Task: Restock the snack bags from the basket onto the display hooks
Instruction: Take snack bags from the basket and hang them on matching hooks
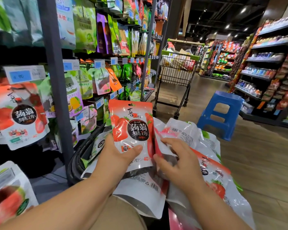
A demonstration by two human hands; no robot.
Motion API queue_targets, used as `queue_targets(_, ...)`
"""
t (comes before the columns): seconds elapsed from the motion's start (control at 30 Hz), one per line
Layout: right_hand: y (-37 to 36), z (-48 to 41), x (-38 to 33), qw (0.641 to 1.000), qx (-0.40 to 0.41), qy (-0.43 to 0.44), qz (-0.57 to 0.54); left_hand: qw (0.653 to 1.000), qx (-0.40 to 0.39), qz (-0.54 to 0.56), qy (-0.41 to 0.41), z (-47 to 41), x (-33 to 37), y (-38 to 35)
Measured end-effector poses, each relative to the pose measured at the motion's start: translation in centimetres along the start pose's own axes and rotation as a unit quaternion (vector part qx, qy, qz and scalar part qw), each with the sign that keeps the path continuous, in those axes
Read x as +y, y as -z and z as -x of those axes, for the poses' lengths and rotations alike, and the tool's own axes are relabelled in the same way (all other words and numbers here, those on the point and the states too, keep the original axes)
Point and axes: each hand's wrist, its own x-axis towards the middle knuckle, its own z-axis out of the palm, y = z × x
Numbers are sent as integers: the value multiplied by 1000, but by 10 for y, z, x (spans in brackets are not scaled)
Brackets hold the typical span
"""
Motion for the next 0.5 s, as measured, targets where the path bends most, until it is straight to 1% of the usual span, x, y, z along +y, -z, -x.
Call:
queue_targets(0.17,10,-5,5,993,101,3,-54,1000,-1,15,17,0,-3,-1)
queue_targets(0.23,14,-7,6,985,139,-29,-98,1000,-2,18,19,2,-2,-1)
queue_targets(0.37,22,-9,6,945,214,-116,-219,999,11,41,11,4,1,-2)
queue_targets(0.5,27,-12,5,904,257,-185,-287,998,15,52,17,5,2,-3)
